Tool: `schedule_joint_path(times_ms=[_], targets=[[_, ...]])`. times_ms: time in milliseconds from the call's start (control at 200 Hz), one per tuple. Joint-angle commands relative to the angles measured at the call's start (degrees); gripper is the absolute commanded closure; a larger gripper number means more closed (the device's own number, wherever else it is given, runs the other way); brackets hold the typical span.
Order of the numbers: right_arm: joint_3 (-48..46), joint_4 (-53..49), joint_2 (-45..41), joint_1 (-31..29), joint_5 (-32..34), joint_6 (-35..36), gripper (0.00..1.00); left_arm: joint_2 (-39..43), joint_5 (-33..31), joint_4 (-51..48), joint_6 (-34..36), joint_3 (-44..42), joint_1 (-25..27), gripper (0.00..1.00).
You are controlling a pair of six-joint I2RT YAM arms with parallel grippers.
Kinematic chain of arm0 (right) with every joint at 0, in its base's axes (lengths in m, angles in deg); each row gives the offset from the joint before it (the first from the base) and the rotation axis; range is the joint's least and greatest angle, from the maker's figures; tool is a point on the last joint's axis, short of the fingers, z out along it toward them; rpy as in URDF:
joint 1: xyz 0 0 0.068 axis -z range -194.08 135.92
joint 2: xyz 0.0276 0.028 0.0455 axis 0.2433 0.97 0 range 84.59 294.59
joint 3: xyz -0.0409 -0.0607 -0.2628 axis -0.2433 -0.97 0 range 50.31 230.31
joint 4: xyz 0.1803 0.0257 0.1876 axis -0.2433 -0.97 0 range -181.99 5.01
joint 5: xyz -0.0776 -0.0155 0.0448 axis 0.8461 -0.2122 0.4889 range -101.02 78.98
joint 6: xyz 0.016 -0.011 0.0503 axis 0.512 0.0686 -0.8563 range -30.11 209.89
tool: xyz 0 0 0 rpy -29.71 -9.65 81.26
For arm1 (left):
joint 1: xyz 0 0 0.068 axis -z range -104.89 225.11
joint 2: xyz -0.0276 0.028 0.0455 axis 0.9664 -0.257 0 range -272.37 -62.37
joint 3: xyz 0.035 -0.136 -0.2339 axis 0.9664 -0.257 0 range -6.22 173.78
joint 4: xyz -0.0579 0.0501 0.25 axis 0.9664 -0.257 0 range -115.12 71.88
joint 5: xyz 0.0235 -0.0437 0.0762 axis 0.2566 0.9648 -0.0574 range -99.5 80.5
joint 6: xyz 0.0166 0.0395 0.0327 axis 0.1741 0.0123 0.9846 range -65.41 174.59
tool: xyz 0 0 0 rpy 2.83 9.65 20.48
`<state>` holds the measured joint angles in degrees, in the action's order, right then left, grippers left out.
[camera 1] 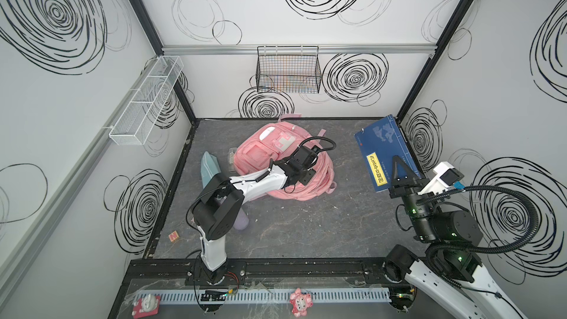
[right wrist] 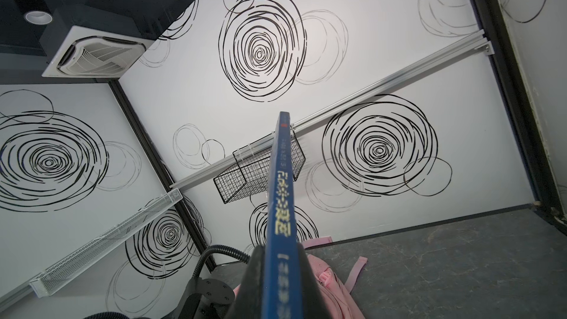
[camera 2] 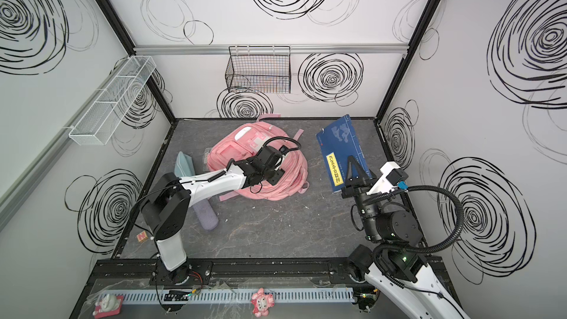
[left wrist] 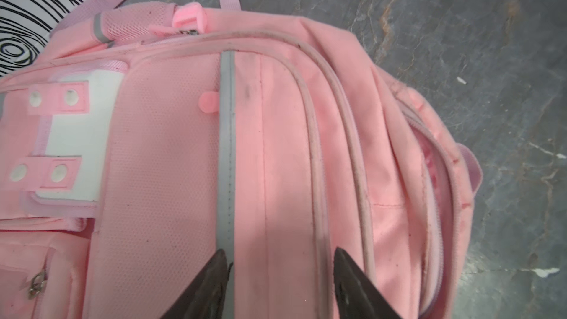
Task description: Pack the student bag
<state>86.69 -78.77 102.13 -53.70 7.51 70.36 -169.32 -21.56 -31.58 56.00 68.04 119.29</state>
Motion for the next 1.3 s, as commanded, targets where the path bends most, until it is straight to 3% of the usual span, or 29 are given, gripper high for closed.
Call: schedule_joint_path(times_ms=[0,135,205,405,510,710,950,1161,1296], targets=[[0.0,1.1,-1.0,0.2,1.1,-0.4,1.00,-1.9,-2.0,0.2,2.3,-0.2,1.4,0.40],[0.0,-0.2,-1.3,0.2,1.9,-0.7,1.00,-3.1,-3.8,-0.4,2.5,0.1,1.3,0.41],[-0.4,-0.2,-1.7,0.2,2.2,-0.6,1.00,-3.2,-4.6,-0.3,2.8,0.0,1.2,0.47],[-0.4,0.2,-2.0,0.2,2.6,-0.1,1.00,-2.5,-4.0,0.4,3.1,-0.1,0.7,0.85],[0.0,-0.3,-2.3,0.2,2.8,0.5,1.00,-1.6,-3.7,1.4,2.3,0.0,0.6,1.00],[-0.3,-1.2,-3.9,0.2,4.4,2.2,1.00,4.0,0.3,2.2,-1.1,1.8,0.6,1.00],[3.1,-2.6,1.2,0.2,0.3,2.5,1.00,14.4,12.7,6.5,-7.9,0.6,-2.1,1.00],[7.3,-6.3,10.7,0.3,-5.9,0.4,1.00,20.2,30.6,16.1,-17.4,-4.2,-9.4,1.00],[8.4,-6.4,14.9,1.9,-10.6,-2.9,1.00,21.4,39.9,18.6,-19.8,-5.3,-12.5,1.00]])
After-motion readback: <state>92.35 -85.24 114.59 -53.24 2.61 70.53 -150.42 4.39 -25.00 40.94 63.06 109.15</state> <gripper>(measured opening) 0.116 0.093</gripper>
